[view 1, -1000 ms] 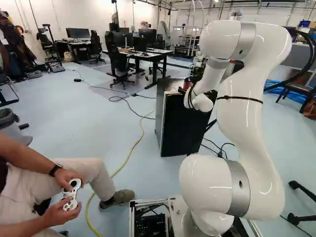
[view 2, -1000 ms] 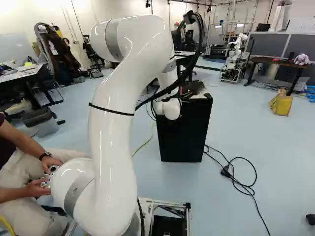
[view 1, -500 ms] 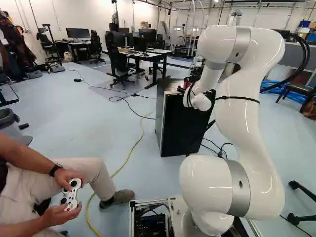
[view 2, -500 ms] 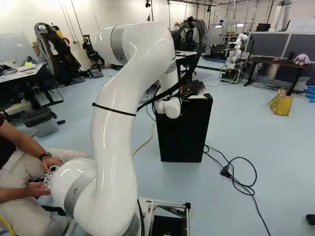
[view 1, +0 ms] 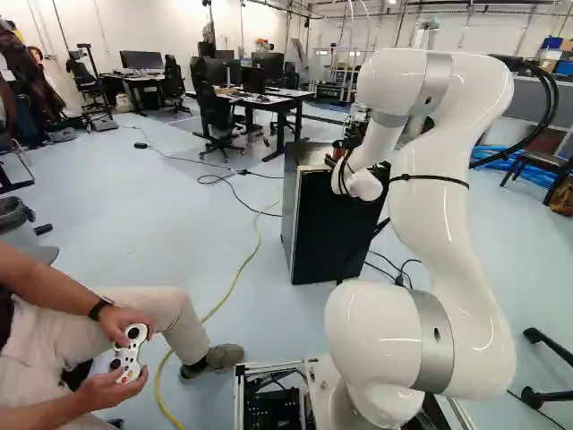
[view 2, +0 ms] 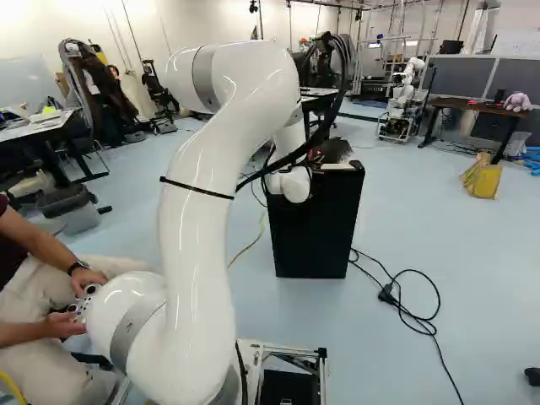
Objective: Grab a drink from the fridge
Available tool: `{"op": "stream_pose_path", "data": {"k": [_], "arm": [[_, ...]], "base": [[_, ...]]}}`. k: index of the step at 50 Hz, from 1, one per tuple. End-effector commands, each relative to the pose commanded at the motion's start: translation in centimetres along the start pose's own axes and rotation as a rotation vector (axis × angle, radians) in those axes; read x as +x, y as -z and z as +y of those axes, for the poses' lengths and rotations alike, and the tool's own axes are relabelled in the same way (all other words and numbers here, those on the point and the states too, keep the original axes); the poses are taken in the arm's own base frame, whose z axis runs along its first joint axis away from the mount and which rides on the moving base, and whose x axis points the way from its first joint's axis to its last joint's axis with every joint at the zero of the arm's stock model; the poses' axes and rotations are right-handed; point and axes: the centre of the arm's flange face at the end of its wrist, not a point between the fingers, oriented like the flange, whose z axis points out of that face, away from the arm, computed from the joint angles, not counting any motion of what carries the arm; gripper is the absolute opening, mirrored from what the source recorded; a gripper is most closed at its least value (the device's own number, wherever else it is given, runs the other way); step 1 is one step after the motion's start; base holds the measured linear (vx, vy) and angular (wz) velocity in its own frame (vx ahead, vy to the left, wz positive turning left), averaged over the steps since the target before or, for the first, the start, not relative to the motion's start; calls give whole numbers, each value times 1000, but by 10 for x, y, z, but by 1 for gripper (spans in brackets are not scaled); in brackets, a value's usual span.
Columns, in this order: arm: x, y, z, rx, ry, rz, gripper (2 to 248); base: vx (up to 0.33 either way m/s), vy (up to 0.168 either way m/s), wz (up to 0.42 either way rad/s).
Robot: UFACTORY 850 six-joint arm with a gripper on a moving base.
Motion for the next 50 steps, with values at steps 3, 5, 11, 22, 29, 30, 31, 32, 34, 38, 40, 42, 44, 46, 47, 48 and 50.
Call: {"op": "stream_pose_path", "data": {"k": [3,5,11,22,29,30,31,32,34,38,40,42,44,46,47,48,50], "arm": [[0,0,0,0,0,0,152],[0,0,0,0,0,0,152],[0,0,0,0,0,0,114],[5,0,0,-1,2,7,97],[12,1,1,-2,4,17,97],[13,1,1,-2,5,19,97],[14,1,1,-2,5,21,97],[15,1,1,-2,6,22,97],[18,1,2,-3,6,26,97],[22,1,2,-3,8,33,97],[25,2,2,-4,9,36,97],[27,2,2,-4,10,40,97],[29,2,3,-5,11,43,97],[32,2,3,-5,12,47,97],[33,2,3,-5,12,48,97],[34,2,3,-5,13,50,97],[36,2,3,-6,14,54,97]], "base": [[0,0,0],[0,0,0],[0,0,0],[0,0,0],[0,0,0],[0,0,0],[0,0,0],[0,0,0],[0,0,0],[0,0,0],[0,0,0],[0,0,0],[0,0,0],[0,0,0],[0,0,0],[0,0,0],[0,0,0]]}}
